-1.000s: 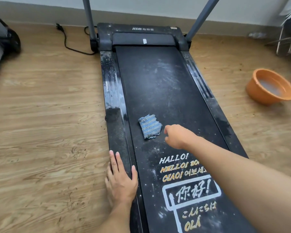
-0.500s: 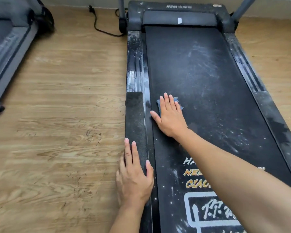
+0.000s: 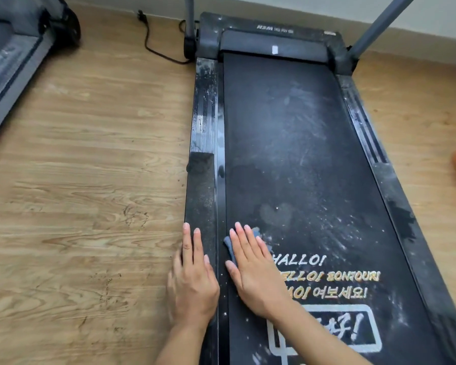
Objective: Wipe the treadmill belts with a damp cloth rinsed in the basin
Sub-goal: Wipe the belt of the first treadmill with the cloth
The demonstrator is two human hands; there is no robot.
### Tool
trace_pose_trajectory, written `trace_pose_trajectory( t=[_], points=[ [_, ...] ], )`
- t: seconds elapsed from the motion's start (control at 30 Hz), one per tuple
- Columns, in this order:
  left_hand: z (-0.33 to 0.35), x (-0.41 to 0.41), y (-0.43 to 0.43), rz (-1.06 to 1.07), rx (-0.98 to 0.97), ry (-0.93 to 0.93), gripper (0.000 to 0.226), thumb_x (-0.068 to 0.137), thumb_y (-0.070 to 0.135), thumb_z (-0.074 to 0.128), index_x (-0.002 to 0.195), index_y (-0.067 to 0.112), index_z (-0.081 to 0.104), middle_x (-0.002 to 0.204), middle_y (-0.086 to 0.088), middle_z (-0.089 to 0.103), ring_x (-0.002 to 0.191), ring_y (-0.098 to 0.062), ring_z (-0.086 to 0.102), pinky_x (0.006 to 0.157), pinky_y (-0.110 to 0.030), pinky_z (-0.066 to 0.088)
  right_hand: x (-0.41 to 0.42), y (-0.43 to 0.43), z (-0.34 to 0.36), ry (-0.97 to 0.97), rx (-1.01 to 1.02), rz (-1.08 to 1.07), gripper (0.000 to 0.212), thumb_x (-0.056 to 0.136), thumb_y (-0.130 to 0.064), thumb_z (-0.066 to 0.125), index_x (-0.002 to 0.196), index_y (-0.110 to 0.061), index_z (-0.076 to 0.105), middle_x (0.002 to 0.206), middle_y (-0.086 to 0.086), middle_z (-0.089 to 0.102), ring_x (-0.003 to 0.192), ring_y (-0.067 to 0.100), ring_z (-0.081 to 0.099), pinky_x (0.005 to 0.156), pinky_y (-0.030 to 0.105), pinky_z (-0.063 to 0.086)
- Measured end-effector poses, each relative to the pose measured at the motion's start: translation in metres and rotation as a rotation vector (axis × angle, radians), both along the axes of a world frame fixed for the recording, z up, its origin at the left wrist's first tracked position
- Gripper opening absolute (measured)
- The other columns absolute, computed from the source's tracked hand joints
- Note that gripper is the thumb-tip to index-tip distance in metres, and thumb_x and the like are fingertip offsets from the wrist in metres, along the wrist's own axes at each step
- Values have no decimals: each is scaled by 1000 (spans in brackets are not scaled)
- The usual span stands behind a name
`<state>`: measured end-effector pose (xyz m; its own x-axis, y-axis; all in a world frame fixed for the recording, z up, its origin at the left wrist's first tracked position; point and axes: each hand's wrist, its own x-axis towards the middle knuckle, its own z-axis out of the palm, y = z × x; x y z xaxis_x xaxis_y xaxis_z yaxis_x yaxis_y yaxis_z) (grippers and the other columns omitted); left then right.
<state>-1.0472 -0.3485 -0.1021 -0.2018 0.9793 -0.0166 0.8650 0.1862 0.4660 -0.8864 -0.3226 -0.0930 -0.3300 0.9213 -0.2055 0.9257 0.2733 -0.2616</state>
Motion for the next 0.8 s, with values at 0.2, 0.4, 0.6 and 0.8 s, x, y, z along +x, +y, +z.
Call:
trace_pose_trajectory(
  t=[0.2,0.4,0.6,0.8],
  points=[
    [-1,0,-1,13,-15,11,66,106,31,41,168,19,21,177,9,-7,139,-24,48,96,-44,56,-23,179,-4,-55,28,-255,68,112,-47,16,167,-11,0,176,7,-8,162,23,-10,131,42,-4],
    [1,-1,-1,-3,-21,6,64,105,32,32,167,18,23,177,8,-5,137,-25,50,92,-45,56,-9,62,-3,23,-20,-157,79,104,-59,10,167,-13,-3,174,6,-16,160,21,-19,131,43,-2],
    [3,-1,1,-12,-21,1,65,102,31,36,165,16,30,177,6,2,134,-29,53,87,-48,57,10,-91,-5,-84,-21,-38,78,108,-60,25,165,-7,21,176,11,6,162,27,9,126,43,12],
    [-2,0,0,-3,-20,20,65,102,32,35,165,15,30,177,6,3,131,-28,53,89,-47,57,13,135,-1,-65,-13,-371,88,104,-68,13,166,-7,-6,175,11,-13,161,25,-16,131,44,-7]
  ],
)
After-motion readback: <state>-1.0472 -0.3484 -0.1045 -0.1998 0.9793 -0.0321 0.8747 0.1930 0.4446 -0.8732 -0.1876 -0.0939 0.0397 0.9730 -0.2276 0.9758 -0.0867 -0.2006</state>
